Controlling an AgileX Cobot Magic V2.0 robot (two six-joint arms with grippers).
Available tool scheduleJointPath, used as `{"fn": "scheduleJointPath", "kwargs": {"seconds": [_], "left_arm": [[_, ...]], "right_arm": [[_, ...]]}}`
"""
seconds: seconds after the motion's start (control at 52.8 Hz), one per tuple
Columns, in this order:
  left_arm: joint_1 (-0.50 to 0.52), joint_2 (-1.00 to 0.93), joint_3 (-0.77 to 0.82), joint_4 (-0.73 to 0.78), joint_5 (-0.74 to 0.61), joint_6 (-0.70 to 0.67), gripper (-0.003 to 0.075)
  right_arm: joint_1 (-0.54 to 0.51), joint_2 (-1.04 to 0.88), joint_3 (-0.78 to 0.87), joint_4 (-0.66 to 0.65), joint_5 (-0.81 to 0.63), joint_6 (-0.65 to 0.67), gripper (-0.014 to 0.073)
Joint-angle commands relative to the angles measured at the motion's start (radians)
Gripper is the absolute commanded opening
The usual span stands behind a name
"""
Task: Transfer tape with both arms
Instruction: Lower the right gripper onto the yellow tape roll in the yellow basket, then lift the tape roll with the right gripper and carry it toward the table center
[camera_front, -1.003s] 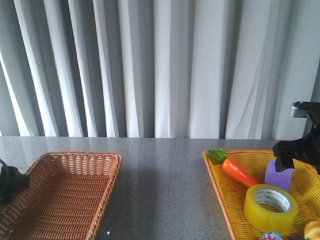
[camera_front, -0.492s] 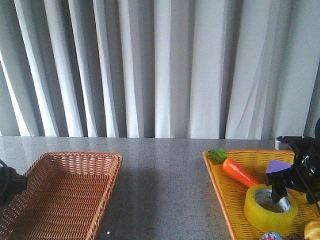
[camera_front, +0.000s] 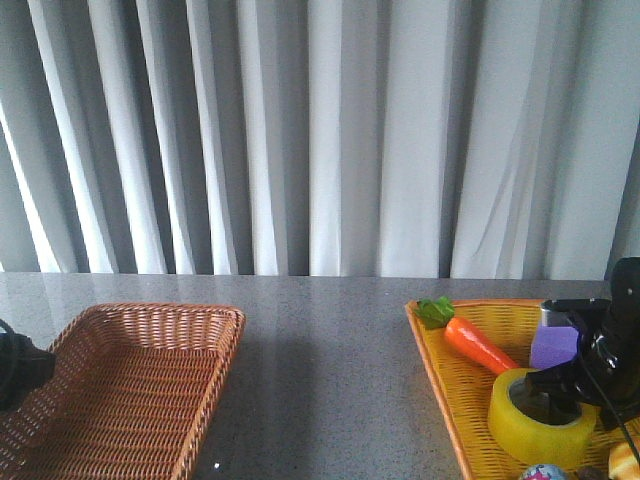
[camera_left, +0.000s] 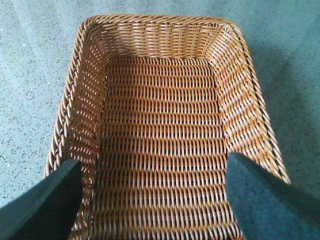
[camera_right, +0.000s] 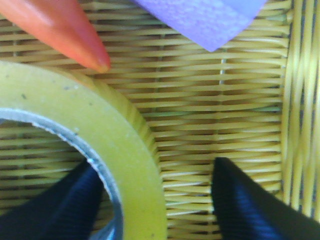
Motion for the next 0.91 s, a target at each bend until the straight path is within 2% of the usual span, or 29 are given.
{"fn": "scheduleJointPath", "kwargs": {"seconds": [0.0, 0.17, 0.246, 0.36, 0.587, 0.662, 0.776, 0.889], "left_arm": [[-0.004, -0.018, -0.036, -0.007, -0.049, -0.006, 0.0554], [-0.004, -0.018, -0.036, -0.007, -0.026, -0.006, 0.0554], [-0.004, -0.018, -0.036, -0.007, -0.024, -0.006, 0.0554], [-0.004, -0.018, -0.036, -0.007, -0.024, -0.006, 0.0554], [-0.004, -0.018, -0.036, -0.007, -0.02, -0.006, 0.0554], [-0.004, -0.018, -0.036, -0.007, -0.018, -0.006, 0.0554], [-0.004, -0.018, -0.036, -0.007, -0.015, -0.006, 0.0554], [-0.004, -0.018, -0.036, -0.007, -0.012, -0.006, 0.0554]], "right_arm": [[-0.001, -0.056, -0.031, -0.019, -0.026, -0.011, 0.0297], [-0.001, -0.057, -0.031, -0.019, -0.013, -0.033, 0.0055], [0.0, -0.062, -0.032, -0.018, -0.005, -0.049, -0.001], [0.0, -0.076, -0.07, -0.001, 0.033, -0.051, -0.0008], [0.042, -0.15, -0.268, 0.145, 0.106, -0.137, -0.0006], [0.095, -0.177, -0.344, 0.172, 0.115, -0.159, -0.0005], [0.232, -0.198, -0.433, 0.154, 0.106, -0.178, -0.0005], [0.35, -0.188, -0.453, 0.119, 0.061, -0.166, -0.0005]]}}
